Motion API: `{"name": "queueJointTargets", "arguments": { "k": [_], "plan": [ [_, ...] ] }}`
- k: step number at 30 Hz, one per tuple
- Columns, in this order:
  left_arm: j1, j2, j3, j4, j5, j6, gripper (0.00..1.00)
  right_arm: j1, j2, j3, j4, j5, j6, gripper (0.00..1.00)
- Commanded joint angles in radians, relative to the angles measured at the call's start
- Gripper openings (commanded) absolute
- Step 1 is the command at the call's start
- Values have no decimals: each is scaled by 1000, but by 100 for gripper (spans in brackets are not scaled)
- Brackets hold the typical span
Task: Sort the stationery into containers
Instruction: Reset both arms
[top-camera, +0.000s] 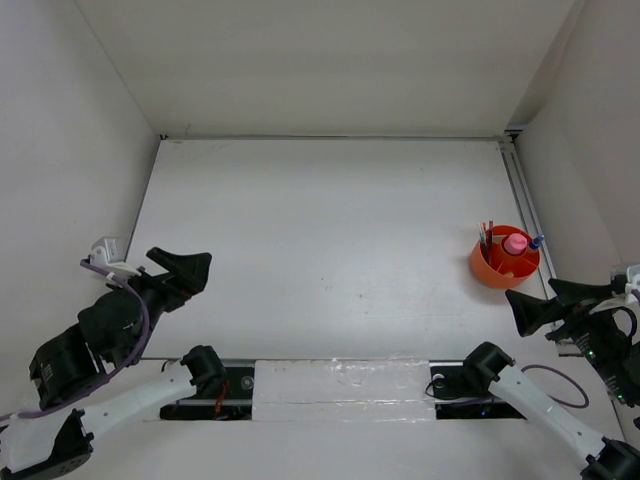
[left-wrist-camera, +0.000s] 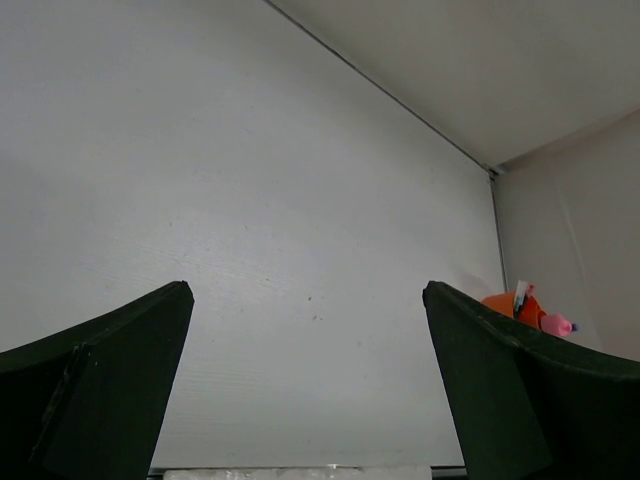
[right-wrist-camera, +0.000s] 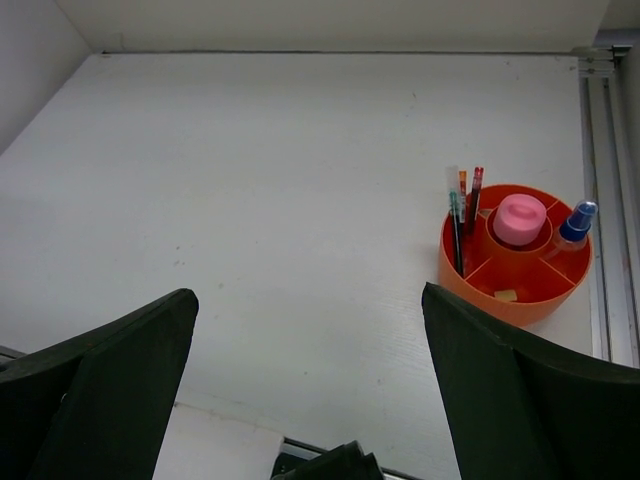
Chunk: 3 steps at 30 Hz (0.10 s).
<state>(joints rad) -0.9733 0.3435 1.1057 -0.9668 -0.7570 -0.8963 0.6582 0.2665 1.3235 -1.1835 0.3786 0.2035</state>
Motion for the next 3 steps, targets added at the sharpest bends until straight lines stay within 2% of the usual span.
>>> {"name": "queueJointTargets", "arguments": {
  "k": [1,3],
  "plan": [
    [1,-11,-6,10,-33,-36,100,11,-9,16,-13,20,13,100],
    [1,-20,-6,10,-33,-36,100,11,-9,26,-13,20,13,100]
  ]
}}
